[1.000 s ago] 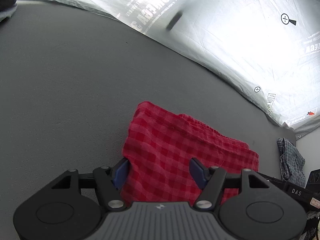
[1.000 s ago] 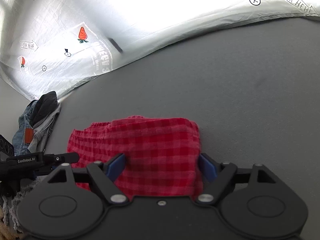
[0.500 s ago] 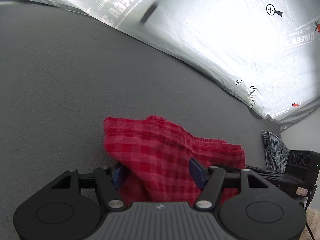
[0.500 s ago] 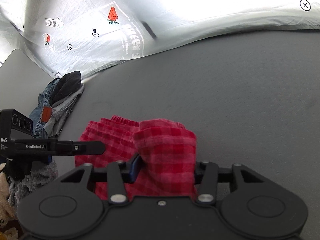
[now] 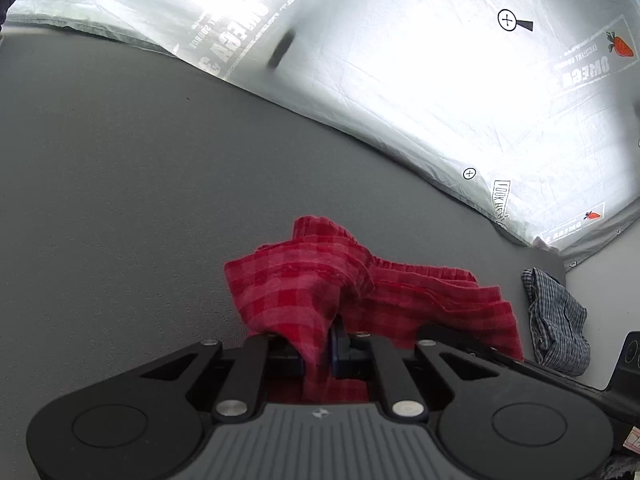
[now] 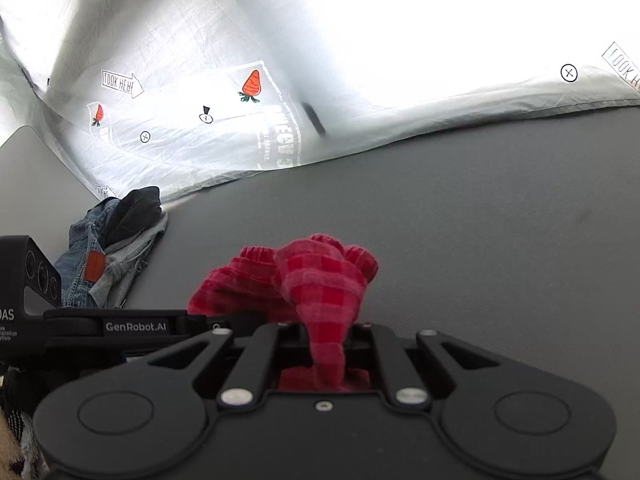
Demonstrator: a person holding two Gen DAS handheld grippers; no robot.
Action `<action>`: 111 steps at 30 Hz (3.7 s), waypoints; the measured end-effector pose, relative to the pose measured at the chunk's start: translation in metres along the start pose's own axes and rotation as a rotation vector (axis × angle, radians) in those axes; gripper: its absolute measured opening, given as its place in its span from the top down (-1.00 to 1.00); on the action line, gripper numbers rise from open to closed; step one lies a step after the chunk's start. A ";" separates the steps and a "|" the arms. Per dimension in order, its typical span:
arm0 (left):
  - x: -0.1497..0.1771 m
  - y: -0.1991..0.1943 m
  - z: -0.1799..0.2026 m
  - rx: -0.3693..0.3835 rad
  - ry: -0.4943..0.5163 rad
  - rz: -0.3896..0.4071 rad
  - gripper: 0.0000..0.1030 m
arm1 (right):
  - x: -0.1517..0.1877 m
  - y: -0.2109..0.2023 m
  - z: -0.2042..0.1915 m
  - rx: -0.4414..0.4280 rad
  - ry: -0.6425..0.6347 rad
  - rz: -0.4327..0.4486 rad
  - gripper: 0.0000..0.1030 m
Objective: Fold clothes
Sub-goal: 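Lift the folded shorts with both grippers and carry them beside the plaid shirt, then lower the folded shorts onto the plaid shirt and open both grippers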
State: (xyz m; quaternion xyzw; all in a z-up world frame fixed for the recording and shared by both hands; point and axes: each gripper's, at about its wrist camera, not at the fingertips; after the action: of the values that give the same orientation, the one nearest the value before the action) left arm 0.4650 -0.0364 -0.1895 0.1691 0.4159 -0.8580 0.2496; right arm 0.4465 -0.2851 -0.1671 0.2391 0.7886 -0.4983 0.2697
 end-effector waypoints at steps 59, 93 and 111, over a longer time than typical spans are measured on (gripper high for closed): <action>0.072 0.349 0.466 0.168 0.164 0.019 0.74 | -0.133 -0.200 0.535 0.279 0.043 0.219 0.81; 0.109 0.381 0.449 -0.004 0.394 0.015 0.41 | -0.094 -0.164 0.537 0.682 -0.074 0.214 0.52; 0.103 0.189 0.416 -0.075 0.406 0.195 -0.82 | -0.082 -0.266 0.441 0.674 0.104 0.238 -0.65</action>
State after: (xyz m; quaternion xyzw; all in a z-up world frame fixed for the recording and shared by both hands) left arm 0.4540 -0.4981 -0.1107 0.3682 0.4709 -0.7620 0.2489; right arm 0.4182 -0.8010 -0.0959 0.4295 0.5593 -0.6827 0.1913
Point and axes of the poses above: each gripper's, at about its wrist camera, not at the fingertips, and y roughly the way its jaws point, z to its right, x to its underside, and after that the axes turned 8 degrees about x, right-handed
